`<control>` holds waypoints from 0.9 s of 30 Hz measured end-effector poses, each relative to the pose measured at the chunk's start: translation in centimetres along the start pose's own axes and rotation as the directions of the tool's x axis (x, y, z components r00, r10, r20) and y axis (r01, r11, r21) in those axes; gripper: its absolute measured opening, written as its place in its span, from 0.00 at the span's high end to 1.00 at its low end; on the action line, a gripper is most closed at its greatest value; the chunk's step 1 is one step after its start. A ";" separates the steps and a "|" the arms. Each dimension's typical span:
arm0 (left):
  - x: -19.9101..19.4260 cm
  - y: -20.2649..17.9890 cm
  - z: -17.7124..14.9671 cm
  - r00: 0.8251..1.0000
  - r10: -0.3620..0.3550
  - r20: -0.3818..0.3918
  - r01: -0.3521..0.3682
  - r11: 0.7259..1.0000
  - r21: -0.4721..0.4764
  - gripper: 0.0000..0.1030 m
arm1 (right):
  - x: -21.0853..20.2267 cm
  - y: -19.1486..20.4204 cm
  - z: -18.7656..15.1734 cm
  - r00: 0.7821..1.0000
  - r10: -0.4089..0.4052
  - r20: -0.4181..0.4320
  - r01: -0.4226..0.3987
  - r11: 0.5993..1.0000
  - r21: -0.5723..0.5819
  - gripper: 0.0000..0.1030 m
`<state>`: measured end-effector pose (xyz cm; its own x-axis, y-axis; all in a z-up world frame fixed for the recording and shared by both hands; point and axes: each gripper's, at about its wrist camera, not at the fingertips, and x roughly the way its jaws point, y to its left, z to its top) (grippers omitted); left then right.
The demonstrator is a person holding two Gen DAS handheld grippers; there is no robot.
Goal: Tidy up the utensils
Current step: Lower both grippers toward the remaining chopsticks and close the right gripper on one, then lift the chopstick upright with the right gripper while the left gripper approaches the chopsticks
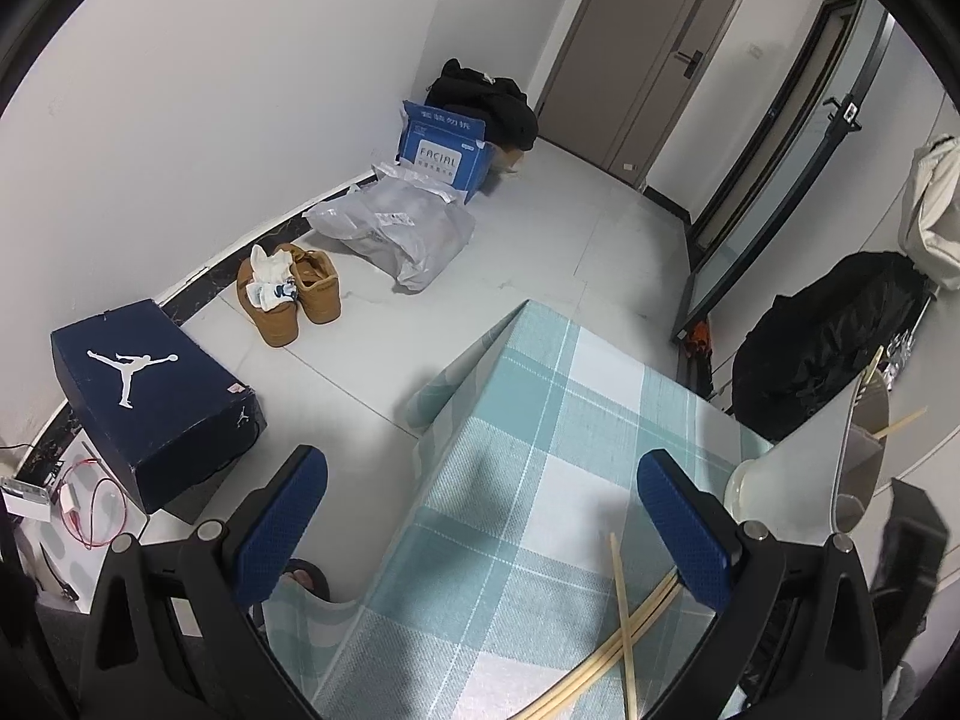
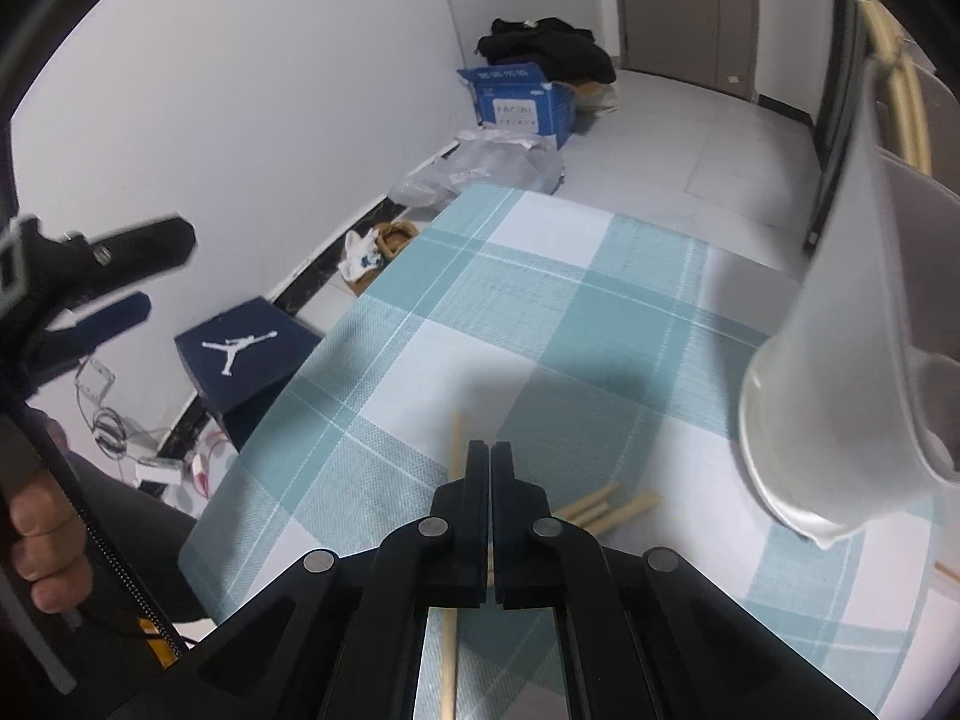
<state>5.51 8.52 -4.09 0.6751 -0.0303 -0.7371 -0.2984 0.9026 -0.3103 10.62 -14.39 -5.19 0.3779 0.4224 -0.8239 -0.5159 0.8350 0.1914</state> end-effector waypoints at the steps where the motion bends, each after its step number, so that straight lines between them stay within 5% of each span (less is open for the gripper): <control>1: 0.0 0.0 -0.1 1.000 0.000 -0.005 0.000 1.000 -0.001 0.01 | -0.2 0.0 -0.1 1.000 0.008 0.007 -0.008 1.000 -0.003 0.96; 6: 0.0 0.1 -0.3 1.000 0.001 -0.014 -0.002 1.000 -0.011 0.01 | 0.8 0.7 -0.3 0.999 0.042 -0.019 -0.043 0.999 -0.025 0.93; 10: 0.0 0.6 0.0 1.000 0.006 -0.012 -0.006 0.999 -0.032 0.01 | 2.5 1.2 0.0 0.997 0.064 -0.048 -0.066 0.997 -0.031 0.76; 18: 0.6 1.1 0.1 0.999 0.006 -0.033 -0.008 0.998 -0.057 0.02 | 5.5 1.7 0.9 0.991 0.069 -0.117 -0.072 0.997 -0.019 0.76; 21: 0.7 1.1 0.2 0.999 0.006 -0.032 -0.008 0.998 -0.061 0.01 | 5.9 1.5 1.0 0.987 0.081 -0.136 -0.083 0.997 -0.007 0.94; 27: 1.2 0.8 0.1 0.999 0.004 -0.053 -0.007 0.998 -0.054 0.01 | 4.2 0.8 0.8 0.991 0.085 -0.105 -0.084 0.996 0.019 0.95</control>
<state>6.10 9.28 -5.16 0.6374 -0.0491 -0.7690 -0.3393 0.8781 -0.3373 12.46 -11.64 -8.08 0.2500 0.4527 -0.8559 -0.5313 0.8032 0.2696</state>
